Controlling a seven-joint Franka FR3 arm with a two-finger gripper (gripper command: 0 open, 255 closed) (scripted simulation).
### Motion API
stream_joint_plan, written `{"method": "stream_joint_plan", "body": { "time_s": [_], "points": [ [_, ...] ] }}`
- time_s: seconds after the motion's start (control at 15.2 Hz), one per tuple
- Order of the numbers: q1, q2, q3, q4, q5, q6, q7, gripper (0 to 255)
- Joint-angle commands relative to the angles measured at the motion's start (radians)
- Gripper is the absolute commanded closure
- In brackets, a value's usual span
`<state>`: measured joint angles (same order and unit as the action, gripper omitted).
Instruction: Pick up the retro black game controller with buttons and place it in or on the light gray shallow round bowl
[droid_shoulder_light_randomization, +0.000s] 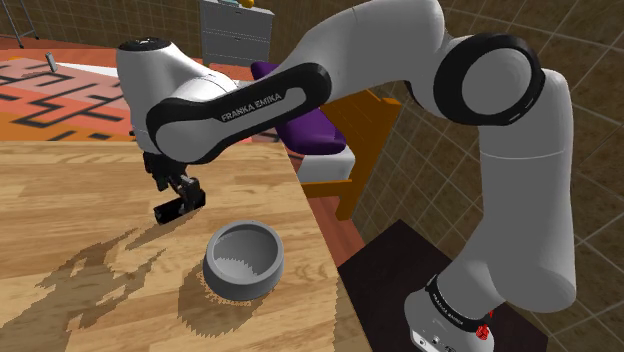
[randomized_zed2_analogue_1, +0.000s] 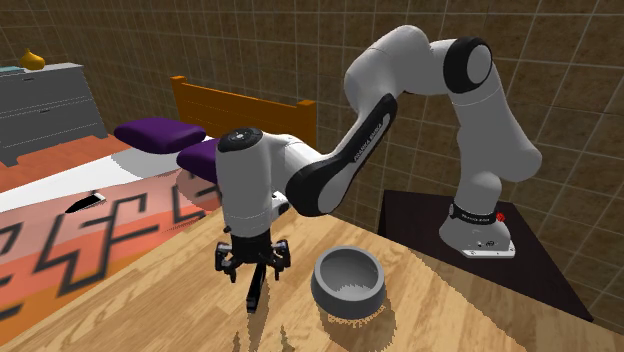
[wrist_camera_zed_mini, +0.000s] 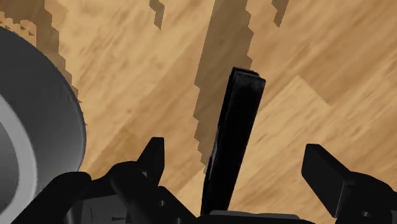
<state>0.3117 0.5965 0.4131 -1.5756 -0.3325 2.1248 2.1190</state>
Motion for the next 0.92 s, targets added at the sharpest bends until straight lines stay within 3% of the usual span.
{"method": "stream_joint_plan", "body": {
  "time_s": [0.0, 0.86],
  "points": [
    [0.053, 0.023, -0.028, 0.050, 0.005, -0.016, 0.171, 0],
    [0.059, 0.076, -0.045, 0.032, -0.018, 0.053, 0.185, 0]
  ]
}}
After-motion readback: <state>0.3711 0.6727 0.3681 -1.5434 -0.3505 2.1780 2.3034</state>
